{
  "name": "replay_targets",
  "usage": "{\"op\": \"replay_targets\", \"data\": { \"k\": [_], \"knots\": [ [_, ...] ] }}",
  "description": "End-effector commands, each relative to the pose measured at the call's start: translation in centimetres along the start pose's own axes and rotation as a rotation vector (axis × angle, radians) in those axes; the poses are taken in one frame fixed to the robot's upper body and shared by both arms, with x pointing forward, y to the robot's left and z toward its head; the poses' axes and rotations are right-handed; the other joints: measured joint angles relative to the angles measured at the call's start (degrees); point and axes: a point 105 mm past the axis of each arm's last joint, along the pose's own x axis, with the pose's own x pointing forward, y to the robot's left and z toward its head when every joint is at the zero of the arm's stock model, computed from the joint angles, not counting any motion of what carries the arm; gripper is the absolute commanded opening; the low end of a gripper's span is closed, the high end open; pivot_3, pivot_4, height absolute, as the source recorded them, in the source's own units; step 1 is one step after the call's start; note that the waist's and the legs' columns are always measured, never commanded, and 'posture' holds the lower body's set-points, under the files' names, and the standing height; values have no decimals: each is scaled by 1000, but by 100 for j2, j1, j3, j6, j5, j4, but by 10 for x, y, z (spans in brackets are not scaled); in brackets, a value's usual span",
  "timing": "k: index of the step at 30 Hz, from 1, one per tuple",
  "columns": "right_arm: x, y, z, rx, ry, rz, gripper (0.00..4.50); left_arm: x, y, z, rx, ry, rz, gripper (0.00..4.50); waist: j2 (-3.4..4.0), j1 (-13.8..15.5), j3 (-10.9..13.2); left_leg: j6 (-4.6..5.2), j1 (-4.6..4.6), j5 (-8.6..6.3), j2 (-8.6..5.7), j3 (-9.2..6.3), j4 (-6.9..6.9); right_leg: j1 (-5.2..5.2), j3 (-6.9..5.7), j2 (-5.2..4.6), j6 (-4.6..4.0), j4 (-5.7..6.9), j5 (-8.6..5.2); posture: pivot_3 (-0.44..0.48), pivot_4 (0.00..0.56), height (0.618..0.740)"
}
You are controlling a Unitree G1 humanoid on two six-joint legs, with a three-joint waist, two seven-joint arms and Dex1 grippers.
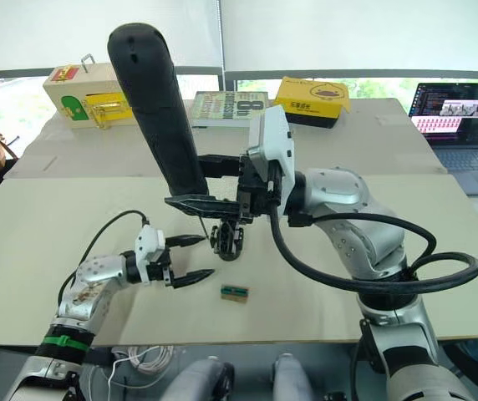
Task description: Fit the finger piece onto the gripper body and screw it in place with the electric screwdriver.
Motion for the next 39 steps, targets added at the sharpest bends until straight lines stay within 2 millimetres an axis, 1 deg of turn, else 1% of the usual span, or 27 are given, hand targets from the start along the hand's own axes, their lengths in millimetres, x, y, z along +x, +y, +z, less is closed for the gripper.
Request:
{"op": "replay_targets", "data": {
  "k": [1, 9, 20, 28, 39],
  "knots": [
    [2, 5, 14, -64, -50, 18, 1949, 5, -1, 8, 35, -22, -15, 4500, 0, -4, 0, 0, 0, 0, 0, 0, 0, 0, 0, 0, 0, 0, 0, 0, 150, 740],
    [2, 3, 16, -72, -67, 12, 1949, 6, -1, 8, 30, -19, -10, 4500, 0, -15, 0, 0, 0, 0, 0, 0, 0, -1, 0, 2, 0, 1, 0, 0, 150, 740],
    [-2, -17, 24, -95, -72, -18, 1949, 6, 5, 17, 18, -47, -8, 4500, 0, -37, 0, 0, 0, 1, 0, 0, 0, -2, 0, 5, -1, 1, 1, 0, 150, 740],
    [-5, -31, 17, -72, -49, -33, 1949, 6, 6, 18, 18, -46, -17, 4500, 0, -61, 0, 0, 0, 1, 0, 0, 0, -3, 0, 5, -3, 2, 2, 0, 150, 740],
    [-5, -35, 4, 1, -40, -30, 1949, 6, 7, 17, 24, -42, -11, 4500, 0, -76, 0, 0, -4, 1, 0, 0, 0, -9, 1, 5, -4, 3, 3, 0, 150, 740]
  ]
}}
